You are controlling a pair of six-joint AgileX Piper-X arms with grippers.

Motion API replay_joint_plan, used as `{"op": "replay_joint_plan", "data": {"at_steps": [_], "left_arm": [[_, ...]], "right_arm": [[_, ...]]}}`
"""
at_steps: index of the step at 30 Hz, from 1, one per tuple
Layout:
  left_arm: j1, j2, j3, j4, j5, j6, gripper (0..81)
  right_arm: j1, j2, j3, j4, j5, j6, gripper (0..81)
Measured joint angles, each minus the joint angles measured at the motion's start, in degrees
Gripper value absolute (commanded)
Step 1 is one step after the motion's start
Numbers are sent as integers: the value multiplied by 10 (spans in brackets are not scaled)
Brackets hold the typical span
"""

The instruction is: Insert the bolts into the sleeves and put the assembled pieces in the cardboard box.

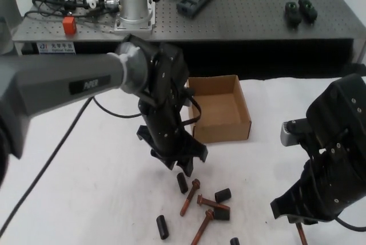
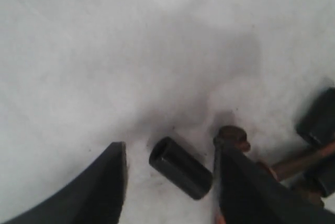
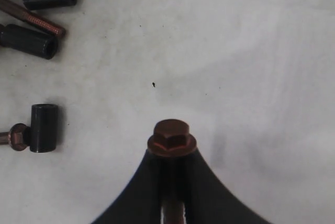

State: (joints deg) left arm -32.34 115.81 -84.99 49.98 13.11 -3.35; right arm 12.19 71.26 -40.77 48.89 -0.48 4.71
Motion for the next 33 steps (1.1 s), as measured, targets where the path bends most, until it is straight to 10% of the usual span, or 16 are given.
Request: {"op": "replay_joint_plan", "data": {"at_steps": [19, 27, 33], "left_arm": [[0, 48, -39, 66, 24, -72, 384], [0, 49, -39, 74, 75, -51, 26], [0, 49, -39, 74, 78, -23, 7]], "right_arm": [[0, 0, 0, -1, 0, 6, 2], [0, 0, 0, -2, 0, 6, 2], [0, 0, 0, -2, 0, 6, 2]]}}
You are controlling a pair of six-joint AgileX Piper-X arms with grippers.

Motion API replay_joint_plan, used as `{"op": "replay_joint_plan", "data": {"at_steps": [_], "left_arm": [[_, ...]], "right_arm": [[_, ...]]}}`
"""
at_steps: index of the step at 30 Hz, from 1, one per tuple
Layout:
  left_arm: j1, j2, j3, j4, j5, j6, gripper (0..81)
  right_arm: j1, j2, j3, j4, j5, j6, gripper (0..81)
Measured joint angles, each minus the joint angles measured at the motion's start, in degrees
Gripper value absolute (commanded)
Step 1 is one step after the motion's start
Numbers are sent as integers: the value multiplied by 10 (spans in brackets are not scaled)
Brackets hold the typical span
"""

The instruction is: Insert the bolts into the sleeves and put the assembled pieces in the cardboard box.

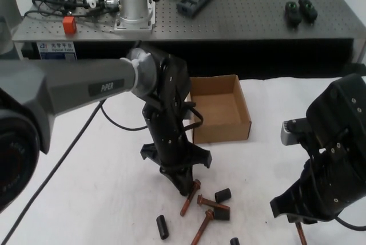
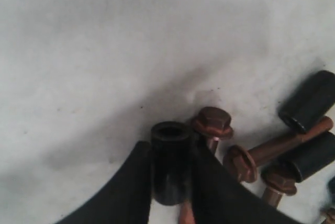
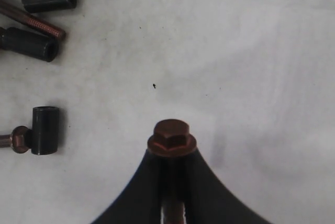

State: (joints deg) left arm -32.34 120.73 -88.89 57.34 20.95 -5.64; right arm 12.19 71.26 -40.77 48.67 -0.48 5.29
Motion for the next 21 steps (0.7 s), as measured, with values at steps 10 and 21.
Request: {"op": "replay_joint_plan", "data": {"at_steps": [10, 21], "left_arm": [[0, -42, 11, -9, -7, 60, 7], [0, -326, 293, -326, 108, 112, 7]], "right_arm": [[0, -18, 2, -65, -38, 33, 2], [0, -99, 72, -515, -219, 242, 2]]}}
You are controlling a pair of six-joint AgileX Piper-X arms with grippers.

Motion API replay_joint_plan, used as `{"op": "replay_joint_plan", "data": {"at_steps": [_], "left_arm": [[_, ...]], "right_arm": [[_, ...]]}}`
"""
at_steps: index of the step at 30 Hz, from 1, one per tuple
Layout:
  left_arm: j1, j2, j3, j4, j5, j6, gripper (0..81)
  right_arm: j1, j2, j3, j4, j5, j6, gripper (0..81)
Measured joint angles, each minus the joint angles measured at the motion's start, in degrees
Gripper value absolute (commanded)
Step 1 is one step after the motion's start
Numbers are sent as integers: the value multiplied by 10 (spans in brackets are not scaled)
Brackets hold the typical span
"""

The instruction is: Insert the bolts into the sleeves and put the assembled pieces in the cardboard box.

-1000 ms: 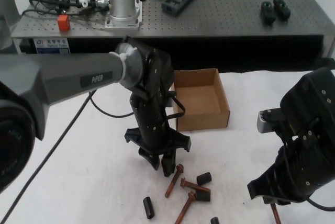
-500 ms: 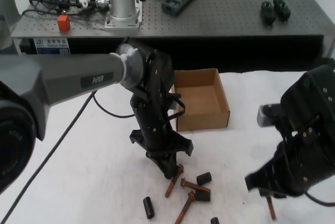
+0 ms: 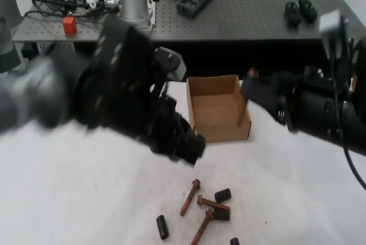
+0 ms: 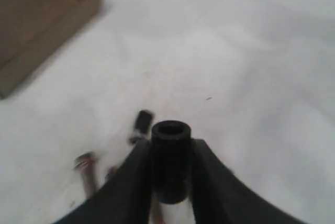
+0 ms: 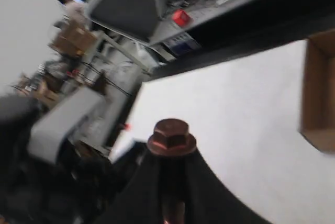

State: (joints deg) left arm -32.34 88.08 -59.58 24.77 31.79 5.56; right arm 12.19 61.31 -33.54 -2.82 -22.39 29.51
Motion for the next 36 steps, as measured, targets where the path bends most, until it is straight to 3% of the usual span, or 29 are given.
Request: {"op": "replay_joint_plan", "data": {"at_steps": [3, 8, 19, 36], "left_arm": [[-4, -70, 104, -138, 97, 0, 7], [-5, -112, 142, -214, 129, -16, 7], [-5, -117, 142, -225, 178, -28, 7], [-5, -117, 146, -221, 157, -63, 7]], "right_arm": [[5, 7, 25, -138, -34, 70, 2], [42, 30, 31, -251, -76, 110, 2], [55, 33, 34, -221, -86, 73, 2], [55, 33, 35, -182, -99, 33, 2]]}}
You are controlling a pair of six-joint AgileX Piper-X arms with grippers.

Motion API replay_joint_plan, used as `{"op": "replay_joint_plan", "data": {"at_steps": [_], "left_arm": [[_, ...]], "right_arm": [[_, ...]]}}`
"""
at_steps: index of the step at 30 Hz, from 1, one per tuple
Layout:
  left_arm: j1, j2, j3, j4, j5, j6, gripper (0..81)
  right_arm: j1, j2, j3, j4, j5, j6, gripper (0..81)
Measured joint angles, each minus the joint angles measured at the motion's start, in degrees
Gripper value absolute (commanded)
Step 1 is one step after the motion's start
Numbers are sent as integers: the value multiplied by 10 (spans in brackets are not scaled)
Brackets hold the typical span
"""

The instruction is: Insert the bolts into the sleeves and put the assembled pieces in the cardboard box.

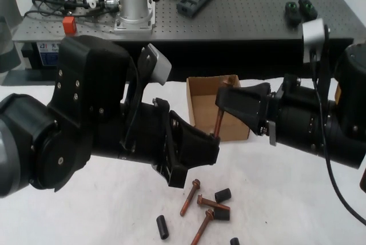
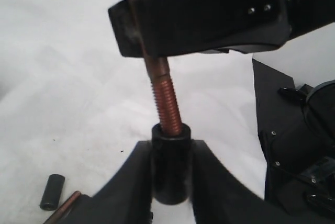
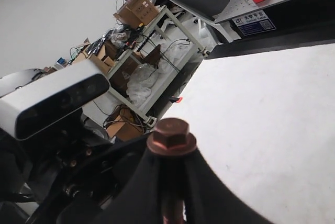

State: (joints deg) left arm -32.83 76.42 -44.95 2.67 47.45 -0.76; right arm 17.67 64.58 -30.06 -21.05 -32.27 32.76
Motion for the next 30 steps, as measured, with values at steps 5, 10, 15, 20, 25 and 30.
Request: {"op": "replay_joint_plan", "data": {"at_steps": [5, 10, 15, 20, 25, 30], "left_arm": [[0, 0, 0, -3, 0, 0, 7], [0, 0, 0, -30, -9, 0, 7], [0, 0, 0, -66, -37, 0, 7], [0, 6, 0, -130, -102, 0, 7], [0, 43, -3, -258, -158, -27, 7], [1, 156, -115, -187, -268, -169, 7]], "right_arm": [[1, 0, 0, 5, -7, -24, 145], [3, 0, 1, 19, -23, -49, 422], [-1, -2, 1, 21, -28, -63, 411], [-57, -47, 2, 44, -29, -65, 411], [-153, -140, 2, 179, -29, -118, 411], [-202, -169, 2, 332, 20, -179, 411]]}}
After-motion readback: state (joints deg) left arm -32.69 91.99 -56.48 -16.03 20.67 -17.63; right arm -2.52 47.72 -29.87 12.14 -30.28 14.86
